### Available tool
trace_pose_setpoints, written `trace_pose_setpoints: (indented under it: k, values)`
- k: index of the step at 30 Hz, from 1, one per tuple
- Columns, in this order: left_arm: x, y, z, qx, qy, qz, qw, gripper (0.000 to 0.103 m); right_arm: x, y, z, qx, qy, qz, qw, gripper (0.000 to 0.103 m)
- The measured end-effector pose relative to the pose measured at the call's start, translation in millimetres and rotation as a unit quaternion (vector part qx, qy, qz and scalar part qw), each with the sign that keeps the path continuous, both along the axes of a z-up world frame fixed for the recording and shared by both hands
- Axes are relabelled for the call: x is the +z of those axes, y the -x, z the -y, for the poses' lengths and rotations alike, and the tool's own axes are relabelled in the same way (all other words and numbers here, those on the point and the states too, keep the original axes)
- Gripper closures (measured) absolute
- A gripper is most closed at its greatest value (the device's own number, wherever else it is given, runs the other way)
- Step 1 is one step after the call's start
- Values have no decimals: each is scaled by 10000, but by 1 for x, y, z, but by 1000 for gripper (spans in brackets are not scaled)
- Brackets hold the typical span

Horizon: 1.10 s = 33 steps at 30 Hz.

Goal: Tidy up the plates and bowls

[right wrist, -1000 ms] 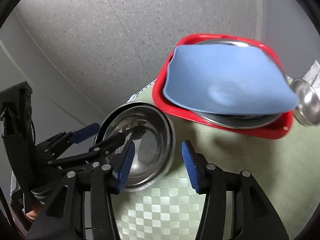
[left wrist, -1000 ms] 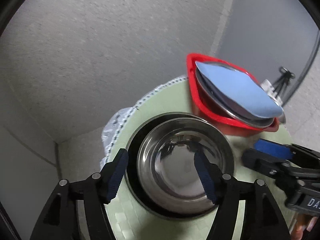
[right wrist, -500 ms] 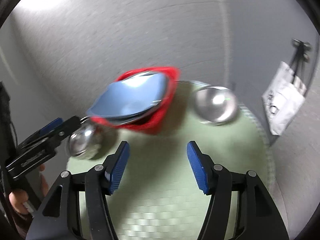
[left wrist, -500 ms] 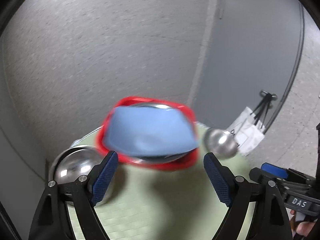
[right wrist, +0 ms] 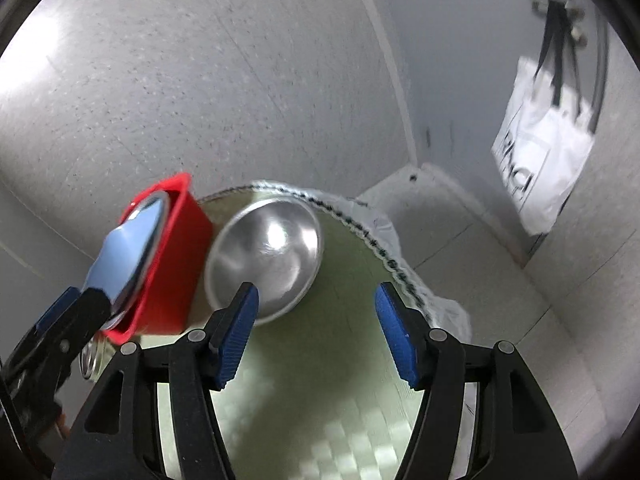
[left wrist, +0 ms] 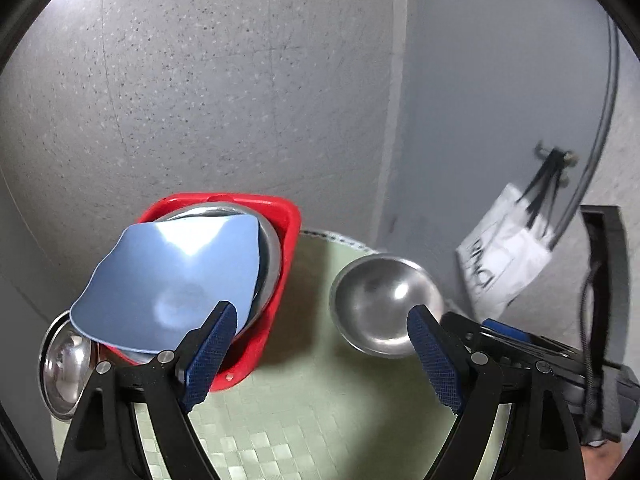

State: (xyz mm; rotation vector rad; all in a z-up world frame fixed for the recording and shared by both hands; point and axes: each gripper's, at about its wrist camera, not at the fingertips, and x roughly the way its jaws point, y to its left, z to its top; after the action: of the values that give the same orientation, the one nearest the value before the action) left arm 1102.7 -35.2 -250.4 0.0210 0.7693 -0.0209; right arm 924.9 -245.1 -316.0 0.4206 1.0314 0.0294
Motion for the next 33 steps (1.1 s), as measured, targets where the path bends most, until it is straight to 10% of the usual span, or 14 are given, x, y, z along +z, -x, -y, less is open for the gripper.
trace_pose_setpoints:
  k: [5,7,10,14,26,33]
  values:
    - [-22,-30,19,59,-326,-203,9992,19,-37,-24,5,60,-362,-265,9990,57]
    - [-29,-32,19,48,-347,-292,9990,19,-46,-24,7,94,-613,-283,9977,84]
    - [-35,-43,22,10,-316,-418,9986,19,-50,-17,11,175,-895,-241,9955,95]
    - [-39,-52,22,-104,-234,-540,9982,23,-46,-2,18,204,-1259,-213,9916,98]
    - [-39,-31,14,-1040,13,-790,9914,88,-28,67,12,21,-1710,-164,9851,98]
    - [-7,12,-52,-1370,347,-420,9891,90,20,90,-38,113,-1358,216,9904,98]
